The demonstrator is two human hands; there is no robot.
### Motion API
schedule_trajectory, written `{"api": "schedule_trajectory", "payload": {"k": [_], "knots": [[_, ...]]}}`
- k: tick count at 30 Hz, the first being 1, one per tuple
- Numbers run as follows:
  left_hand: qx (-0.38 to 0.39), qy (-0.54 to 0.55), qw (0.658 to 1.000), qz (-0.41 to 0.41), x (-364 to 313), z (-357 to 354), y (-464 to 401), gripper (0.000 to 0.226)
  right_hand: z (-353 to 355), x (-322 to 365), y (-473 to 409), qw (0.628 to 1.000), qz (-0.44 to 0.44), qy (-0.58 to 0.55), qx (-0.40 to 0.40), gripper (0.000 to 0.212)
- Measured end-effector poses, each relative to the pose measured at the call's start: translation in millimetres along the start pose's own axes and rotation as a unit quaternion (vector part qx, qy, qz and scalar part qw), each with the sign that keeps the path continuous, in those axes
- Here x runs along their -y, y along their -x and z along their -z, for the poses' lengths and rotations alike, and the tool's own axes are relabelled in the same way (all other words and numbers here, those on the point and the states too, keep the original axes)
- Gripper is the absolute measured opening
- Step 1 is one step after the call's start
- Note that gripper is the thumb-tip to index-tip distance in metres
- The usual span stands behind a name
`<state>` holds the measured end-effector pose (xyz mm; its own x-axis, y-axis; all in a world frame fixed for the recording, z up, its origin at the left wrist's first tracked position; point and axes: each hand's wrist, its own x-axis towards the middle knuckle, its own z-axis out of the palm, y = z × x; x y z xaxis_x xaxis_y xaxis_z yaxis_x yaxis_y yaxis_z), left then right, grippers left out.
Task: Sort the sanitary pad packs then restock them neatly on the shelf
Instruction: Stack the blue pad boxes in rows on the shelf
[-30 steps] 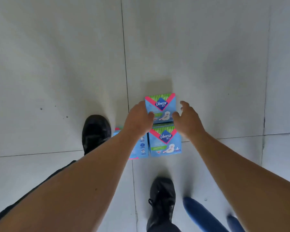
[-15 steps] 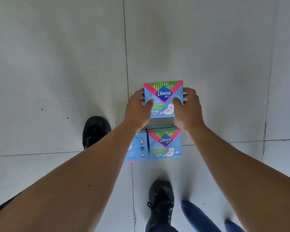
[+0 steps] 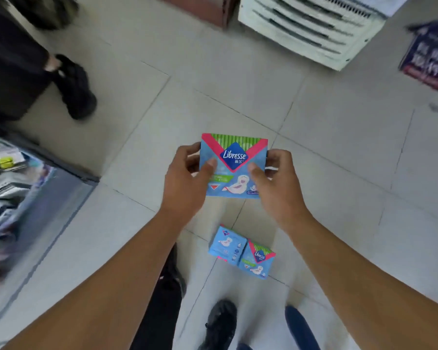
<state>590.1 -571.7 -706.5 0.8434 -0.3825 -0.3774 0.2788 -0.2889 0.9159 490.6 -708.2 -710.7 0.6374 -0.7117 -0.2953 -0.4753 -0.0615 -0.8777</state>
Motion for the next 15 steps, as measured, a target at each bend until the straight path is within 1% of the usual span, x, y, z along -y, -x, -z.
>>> {"api": "schedule_trajectory", "payload": {"k": [5,8,11,15], "knots": [[-0.097,0.035,0.994,-0.025,-47,125,14,0.021,-87,97,25,0.994,0.075,-0.002,0.08,0.026],[-0.151,0.062,0.986,-0.046,-57,203,28,0.023,-149,144,46,0.984,0.123,0.003,0.13,0.04],[-0.193,0.08,0.976,-0.057,-66,279,53,0.023,-207,187,77,0.967,0.158,0.019,0.2,0.055],[-0.244,0.103,0.962,-0.061,-77,365,90,0.025,-265,239,117,0.935,0.218,0.041,0.276,0.056]]}}
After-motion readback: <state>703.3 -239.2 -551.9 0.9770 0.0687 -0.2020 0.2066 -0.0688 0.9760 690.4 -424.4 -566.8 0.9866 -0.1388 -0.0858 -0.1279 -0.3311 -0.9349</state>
